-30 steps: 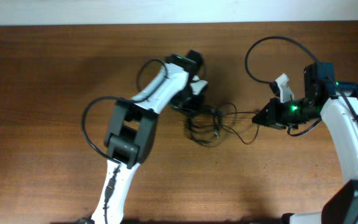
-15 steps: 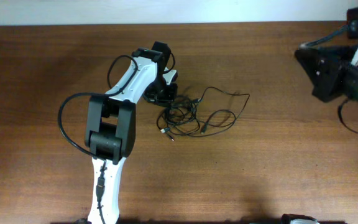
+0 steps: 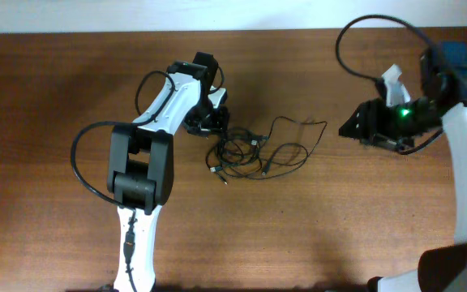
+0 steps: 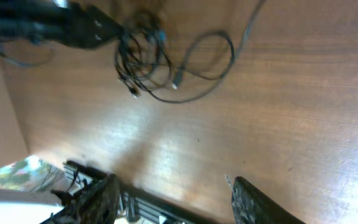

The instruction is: Untangle cables

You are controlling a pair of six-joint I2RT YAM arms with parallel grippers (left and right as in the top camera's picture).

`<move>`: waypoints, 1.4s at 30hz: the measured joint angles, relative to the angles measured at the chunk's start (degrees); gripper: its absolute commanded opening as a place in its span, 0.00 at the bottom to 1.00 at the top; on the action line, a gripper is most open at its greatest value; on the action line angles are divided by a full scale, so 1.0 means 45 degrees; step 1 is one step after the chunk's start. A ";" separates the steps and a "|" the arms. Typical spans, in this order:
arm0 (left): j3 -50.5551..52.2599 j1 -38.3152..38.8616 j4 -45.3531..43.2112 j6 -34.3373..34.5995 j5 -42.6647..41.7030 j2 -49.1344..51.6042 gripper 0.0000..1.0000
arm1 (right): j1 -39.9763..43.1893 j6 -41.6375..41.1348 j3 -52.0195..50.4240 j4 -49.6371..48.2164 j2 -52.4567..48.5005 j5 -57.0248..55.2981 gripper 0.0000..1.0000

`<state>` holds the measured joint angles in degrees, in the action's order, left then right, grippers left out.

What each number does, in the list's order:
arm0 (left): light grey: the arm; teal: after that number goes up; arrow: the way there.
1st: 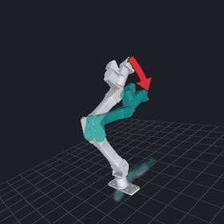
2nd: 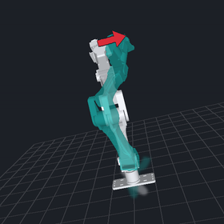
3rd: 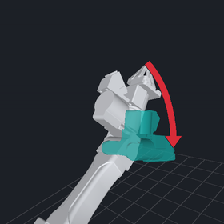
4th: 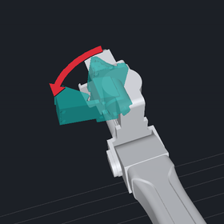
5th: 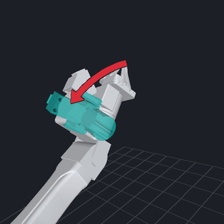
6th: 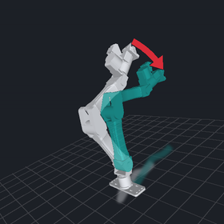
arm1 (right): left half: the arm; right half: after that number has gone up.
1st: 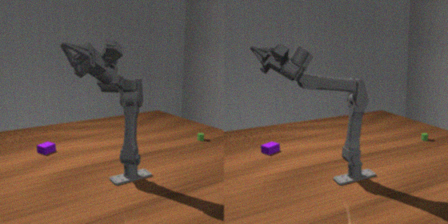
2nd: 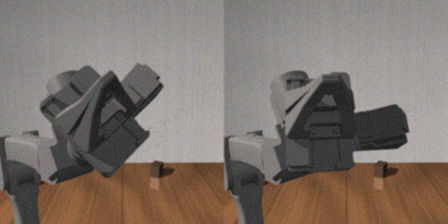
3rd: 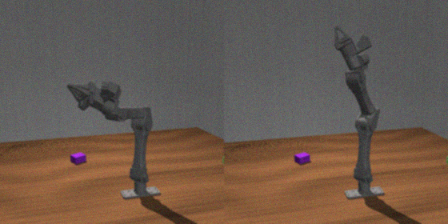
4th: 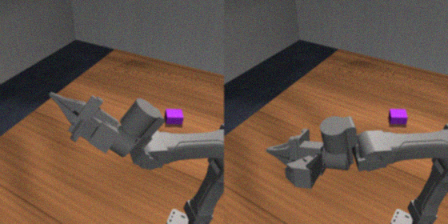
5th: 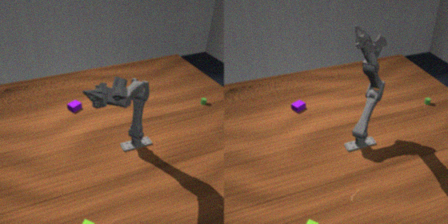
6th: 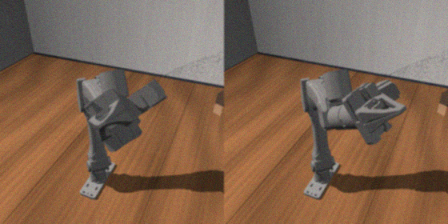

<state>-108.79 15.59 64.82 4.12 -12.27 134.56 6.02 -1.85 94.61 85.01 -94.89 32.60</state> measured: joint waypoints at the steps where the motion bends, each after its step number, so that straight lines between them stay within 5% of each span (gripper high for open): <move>1: 0.0015 0.0005 0.0005 0.0005 0.0029 0.0000 0.57 | -0.0058 -0.0034 -0.0695 -0.0597 -0.0097 -0.0015 0.59; 6: 0.0049 0.0005 -0.0058 0.0005 -0.0068 0.0000 0.18 | -0.1457 -0.0986 -0.4007 -0.4692 -0.0267 0.0568 0.66; 10: 0.0131 0.0005 -0.0083 0.0005 -0.0311 0.0005 0.00 | -0.2909 -0.2336 -0.5892 -0.8655 -0.0408 0.0724 0.65; 20: 0.0131 -0.0209 -0.0136 0.0010 -0.0418 0.0005 0.01 | -0.3453 -0.5212 -0.6227 -0.9530 -0.0432 -0.4119 0.68; 30: 0.0131 -0.0423 -0.0141 0.0058 -0.0607 0.0005 0.10 | -0.3453 -0.5663 -0.7281 -1.2118 -0.0432 -0.4677 0.56; 35: 0.0136 -0.0423 -0.0146 0.0058 -0.0607 0.0005 0.16 | -0.3468 -0.6266 -0.7291 -1.2395 -0.0797 -0.4648 0.40; 37: 0.0136 -0.0423 -0.0151 0.0058 -0.0602 0.0005 0.21 | -0.3492 -0.6343 -0.7315 -1.2871 -0.1642 -0.4634 0.04; 42: 0.0136 -0.0423 -0.0165 0.0058 -0.0602 0.0005 0.29 | -0.3502 -0.6397 -0.7373 -1.3284 -0.2001 -0.4104 0.04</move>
<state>-108.18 13.69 64.07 4.38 -14.98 134.58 -9.74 -30.63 61.43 25.23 -103.90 14.13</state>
